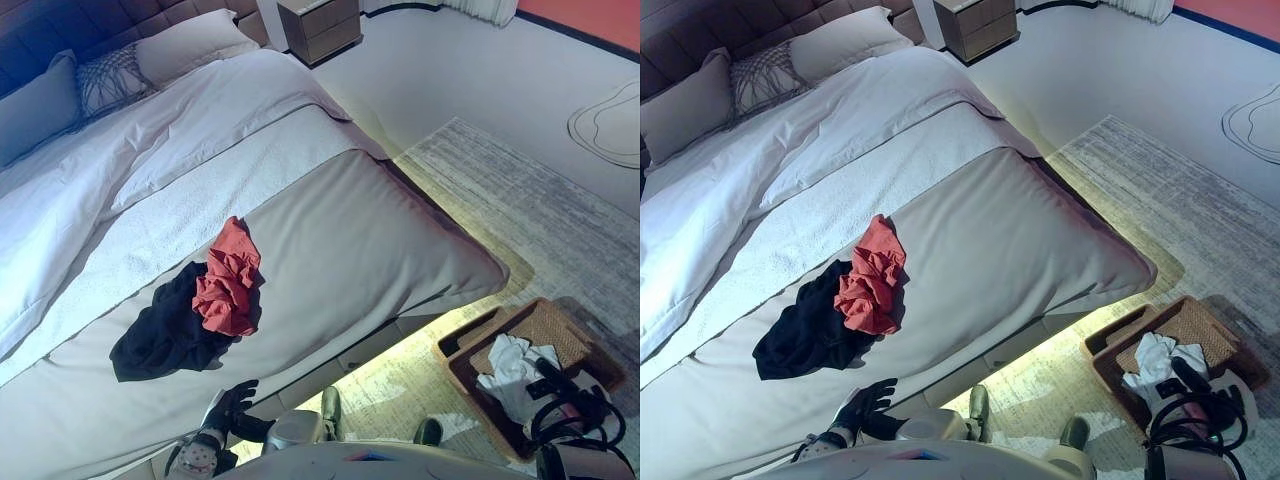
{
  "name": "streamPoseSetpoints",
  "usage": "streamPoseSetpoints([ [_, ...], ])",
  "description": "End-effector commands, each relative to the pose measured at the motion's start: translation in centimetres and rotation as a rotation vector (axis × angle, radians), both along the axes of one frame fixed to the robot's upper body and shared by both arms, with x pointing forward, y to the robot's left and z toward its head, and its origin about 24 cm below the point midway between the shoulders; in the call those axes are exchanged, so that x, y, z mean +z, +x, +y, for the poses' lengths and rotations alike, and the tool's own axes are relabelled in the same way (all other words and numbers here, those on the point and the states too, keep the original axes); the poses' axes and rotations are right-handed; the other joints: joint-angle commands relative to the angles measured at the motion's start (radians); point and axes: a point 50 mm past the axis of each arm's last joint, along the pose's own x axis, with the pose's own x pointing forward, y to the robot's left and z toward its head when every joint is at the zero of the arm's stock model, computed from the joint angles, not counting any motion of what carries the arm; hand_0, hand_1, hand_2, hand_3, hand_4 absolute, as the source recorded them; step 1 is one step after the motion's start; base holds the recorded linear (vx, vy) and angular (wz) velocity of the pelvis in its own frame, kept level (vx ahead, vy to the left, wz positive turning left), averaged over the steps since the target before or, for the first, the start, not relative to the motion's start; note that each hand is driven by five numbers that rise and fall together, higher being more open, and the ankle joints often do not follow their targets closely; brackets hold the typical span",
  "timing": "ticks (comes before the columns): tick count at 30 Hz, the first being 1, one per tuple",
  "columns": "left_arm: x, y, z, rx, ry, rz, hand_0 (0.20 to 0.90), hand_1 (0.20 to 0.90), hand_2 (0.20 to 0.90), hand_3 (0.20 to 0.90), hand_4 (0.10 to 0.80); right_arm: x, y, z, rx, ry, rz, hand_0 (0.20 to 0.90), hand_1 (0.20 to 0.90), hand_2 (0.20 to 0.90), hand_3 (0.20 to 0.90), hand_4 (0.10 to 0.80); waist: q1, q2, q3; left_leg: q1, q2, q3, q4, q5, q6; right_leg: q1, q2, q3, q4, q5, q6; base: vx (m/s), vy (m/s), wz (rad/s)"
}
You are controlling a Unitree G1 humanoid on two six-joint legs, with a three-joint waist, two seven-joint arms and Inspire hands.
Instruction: Pick up the clothes from the bed and place them into the basket
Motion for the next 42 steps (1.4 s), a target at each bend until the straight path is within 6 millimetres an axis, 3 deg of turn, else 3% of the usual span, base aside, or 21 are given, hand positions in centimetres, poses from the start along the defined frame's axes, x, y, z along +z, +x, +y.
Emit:
streamPoseSetpoints([
  [1, 0.5, 0.5, 2.4, 0.037, 0.077, -0.024, 0.9, 0.9, 0.9, 0.9, 0.8, 0.3, 2.3, 1.6, 0.199, -0.051, -0.032, 0.9, 0.9, 0.9, 0.9, 0.8, 0.031, -0.079, -0.029, -0.087, 0.008, -0.055, -0.032, 0.05, -0.061, 0.045, -0.004, -0.091, 0.08, -0.069, -0.001, 0.0, 0.0, 0.0],
  [7, 0.4, -0.2, 2.8, 0.102, 0.079, -0.018, 0.9, 0.9, 0.9, 0.9, 0.8, 0.3, 5.6, 5.7, 0.528, -0.1, 0.002, 0.9, 0.9, 0.9, 0.9, 0.8, 0.088, -0.099, -0.036, -0.106, 0.017, -0.103, -0.014, 0.058, -0.066, 0.065, 0.018, -0.115, 0.096, -0.097, -0.024, 0.014, 0.003, 0.12],
  [10, 0.3, -0.7, 3.1, 0.119, 0.084, -0.002, 0.9, 0.9, 0.9, 0.9, 0.8, 0.8, 6.9, 6.5, 0.637, -0.14, 0.009, 0.9, 0.9, 0.9, 0.9, 0.8, 0.115, -0.102, -0.034, -0.122, 0.024, -0.132, -0.007, 0.068, -0.073, 0.071, 0.028, -0.124, 0.107, -0.11, -0.035, 0.006, 0.021, 0.3],
  [11, 0.2, -1.4, 3.3, 0.108, 0.1, 0.021, 0.9, 0.9, 0.9, 0.9, 0.8, 1.0, 7.4, 6.7, 0.695, -0.165, 0.022, 0.9, 0.9, 0.9, 0.9, 0.8, 0.132, -0.103, -0.034, -0.129, 0.04, -0.127, -0.013, 0.087, -0.084, 0.087, 0.034, -0.141, 0.106, -0.112, -0.035, 0.039, 0.059, 0.27],
  [14, 0.1, -1.6, 3.4, 0.054, 0.117, 0.044, 0.9, 0.9, 0.9, 0.9, 0.8, 1.1, 7.3, 6.7, 0.751, -0.203, 0.056, 0.9, 0.9, 0.9, 0.9, 0.8, 0.105, -0.114, -0.033, -0.124, 0.11, 0.038, 0.023, 0.122, -0.123, 0.129, 0.038, -0.194, 0.085, -0.112, -0.021, 0.094, 0.074, 0.54],
  [16, 0.3, -0.2, 3.3, 0.018, 0.121, 0.034, 0.9, 0.9, 0.9, 0.9, 0.8, 1.5, 7.2, 6.2, 0.819, -0.274, 0.075, 0.9, 0.9, 0.9, 0.9, 0.8, 0.052, -0.128, -0.028, -0.106, 0.178, 0.233, 0.068, 0.131, -0.126, 0.138, 0.016, -0.273, 0.098, -0.095, -0.01, -0.074, 0.257, 1.31],
  [18, 0.3, 0.2, 3.1, 0.021, 0.116, 0.027, 0.9, 0.9, 0.9, 0.9, 0.8, 1.7, 7.4, 6.3, 0.869, -0.308, 0.087, 0.9, 0.9, 0.9, 0.9, 0.8, 0.041, -0.134, -0.025, -0.107, 0.171, 0.24, 0.077, 0.126, -0.119, 0.135, 0.0, -0.275, 0.119, -0.096, -0.001, -0.014, 0.235, 1.35],
  [20, 0.3, 0.3, 2.8, 0.042, 0.107, 0.008, 0.9, 0.9, 0.9, 0.9, 0.8, 1.9, 7.8, 6.6, 0.96, -0.341, 0.113, 0.9, 0.9, 0.9, 0.9, 0.8, 0.033, -0.146, -0.035, -0.076, 0.132, 0.259, 0.035, 0.068, -0.081, 0.129, -0.034, -0.269, 0.163, -0.101, 0.021, 0.064, 0.253, 0.87],
  [25, 0.8, 1.5, 3.2, 0.042, 0.115, -0.018, 0.9, 0.9, 0.9, 0.9, 0.8, 1.9, 8.4, 6.9, 1.124, -0.412, 0.221, 0.9, 0.9, 0.9, 0.9, 0.8, 0.042, -0.173, -0.076, -0.007, 0.031, 0.253, -0.02, 0.0, 0.004, 0.149, -0.093, -0.234, 0.22, -0.068, 0.073, 0.171, 0.241, 0.21],
  [27, 1.1, 2.5, 3.3, 0.012, 0.118, -0.023, 0.9, 0.9, 0.9, 0.9, 0.8, 2.1, 8.8, 7.0, 1.173, -0.444, 0.258, 0.9, 0.9, 0.9, 0.9, 0.8, 0.044, -0.191, -0.086, 0.012, -0.027, 0.234, -0.024, -0.035, 0.049, 0.13, -0.162, -0.204, 0.338, 0.005, 0.116, 0.176, 0.243, 0.45],
  [29, 1.3, 3.0, 3.3, -0.013, 0.127, -0.027, 0.9, 0.9, 0.9, 0.9, 0.8, 2.1, 8.9, 7.2, 1.195, -0.464, 0.27, 0.9, 0.9, 0.9, 0.9, 0.8, 0.041, -0.198, -0.087, 0.015, -0.052, 0.223, -0.021, -0.052, 0.072, 0.103, -0.206, -0.178, 0.425, 0.055, 0.142, 0.139, 0.22, 0.67],
  [30, 1.7, 4.0, 3.4, -0.073, 0.161, -0.041, 0.9, 0.9, 0.9, 0.9, 0.8, 2.3, 9.1, 7.7, 1.233, -0.504, 0.28, 0.9, 0.9, 0.9, 0.9, 0.8, 0.013, -0.179, -0.077, 0.03, -0.062, 0.168, -0.018, -0.091, 0.118, -0.041, -0.279, -0.054, 0.702, 0.136, 0.165, 0.115, 0.217, 0.69],
  [31, 1.8, 4.2, 3.6, -0.086, 0.176, -0.046, 0.9, 0.9, 0.9, 0.9, 0.8, 2.4, 9.2, 7.7, 1.25, -0.518, 0.284, 0.9, 0.9, 0.9, 0.9, 0.8, -0.002, -0.165, -0.073, 0.023, -0.042, 0.173, -0.017, -0.081, 0.127, -0.107, -0.252, -0.013, 0.752, 0.135, 0.132, 0.119, 0.136, 0.61],
  [32, 1.9, 4.5, 3.7, -0.097, 0.192, -0.046, 0.9, 0.9, 0.9, 0.9, 0.8, 2.4, 9.2, 7.7, 1.261, -0.532, 0.284, 0.9, 0.9, 0.9, 0.9, 0.8, -0.022, -0.164, -0.063, 0.028, -0.037, 0.145, -0.021, -0.083, 0.125, -0.153, -0.211, 0.036, 0.734, 0.118, 0.118, 0.009, -0.029, 1.1],
  [33, 1.9, 4.5, 3.8, -0.097, 0.194, -0.045, 0.9, 0.9, 0.9, 0.9, 0.8, 2.4, 9.2, 7.8, 1.265, -0.536, 0.283, 0.9, 0.9, 0.9, 0.9, 0.8, -0.025, -0.165, -0.063, 0.028, -0.037, 0.14, -0.022, -0.084, 0.125, -0.163, -0.204, 0.045, 0.731, 0.112, 0.115, 0.115, -0.144, 1.26],
  [34, 2.1, 4.8, 4.1, -0.105, 0.213, -0.043, 0.9, 0.9, 0.9, 0.9, 0.8, 2.7, 9.4, 7.9, 1.306, -0.579, 0.278, 0.9, 0.9, 0.9, 0.9, 0.8, -0.052, -0.179, -0.05, 0.033, -0.034, 0.089, -0.027, -0.077, 0.109, -0.191, -0.13, 0.096, 0.613, 0.066, 0.092, 0.126, -0.251, 1.27],
  [35, 2.3, 5.2, 4.3, -0.107, 0.224, -0.051, 0.9, 0.9, 0.9, 0.9, 0.8, 3.0, 9.8, 8.1, 1.346, -0.626, 0.271, 0.9, 0.9, 0.9, 0.9, 0.8, -0.069, -0.193, -0.038, 0.032, -0.029, 0.058, -0.022, -0.079, 0.092, -0.179, -0.092, 0.11, 0.476, 0.037, 0.085, 0.136, -0.291, 0.71],
  [37, 2.6, 5.8, 4.7, -0.1, 0.239, -0.064, 0.9, 0.9, 0.9, 0.9, 0.8, 3.7, 10.5, 8.8, 1.401, -0.697, 0.243, 0.9, 0.9, 0.9, 0.9, 0.8, -0.088, -0.22, -0.026, 0.022, -0.027, 0.033, -0.007, -0.088, 0.073, -0.183, -0.06, 0.128, 0.278, 0.05, 0.094, 0.142, -0.322, 0.99],
  [38, 2.9, 6.1, 5.1, -0.109, 0.257, -0.078, 0.9, 0.9, 0.9, 0.9, 0.8, 4.3, 11.2, 9.1, 1.417, -0.737, 0.227, 0.9, 0.9, 0.9, 0.9, 0.8, -0.104, -0.237, -0.011, 0.027, -0.025, 0.012, 0.0, -0.109, 0.066, -0.215, -0.054, 0.158, 0.217, 0.1, 0.108, 0.142, -0.346, 1.03],
  [40, 3.2, 6.9, 5.1, -0.129, 0.275, -0.109, 0.9, 0.9, 0.9, 0.9, 0.8, 5.1, 12.3, 9.2, 1.409, -0.79, 0.21, 0.9, 0.9, 0.9, 0.9, 0.8, -0.109, -0.242, -0.001, 0.002, -0.01, -0.04, -0.001, -0.103, 0.065, -0.221, -0.028, 0.217, 0.211, 0.066, 0.097, 0.063, -0.217, 0.6],
  [42, 3.2, 6.8, 5.0, -0.092, 0.271, -0.12, 0.9, 0.9, 0.9, 0.9, 0.8, 5.9, 13.2, 9.1, 1.404, -0.831, 0.205, 0.9, 0.9, 0.9, 0.9, 0.8, -0.082, -0.249, 0.003, -0.024, -0.01, -0.074, 0.004, -0.079, 0.058, -0.171, -0.01, 0.199, 0.199, 0.035, 0.084, 0.047, -0.148, 0.96],
])
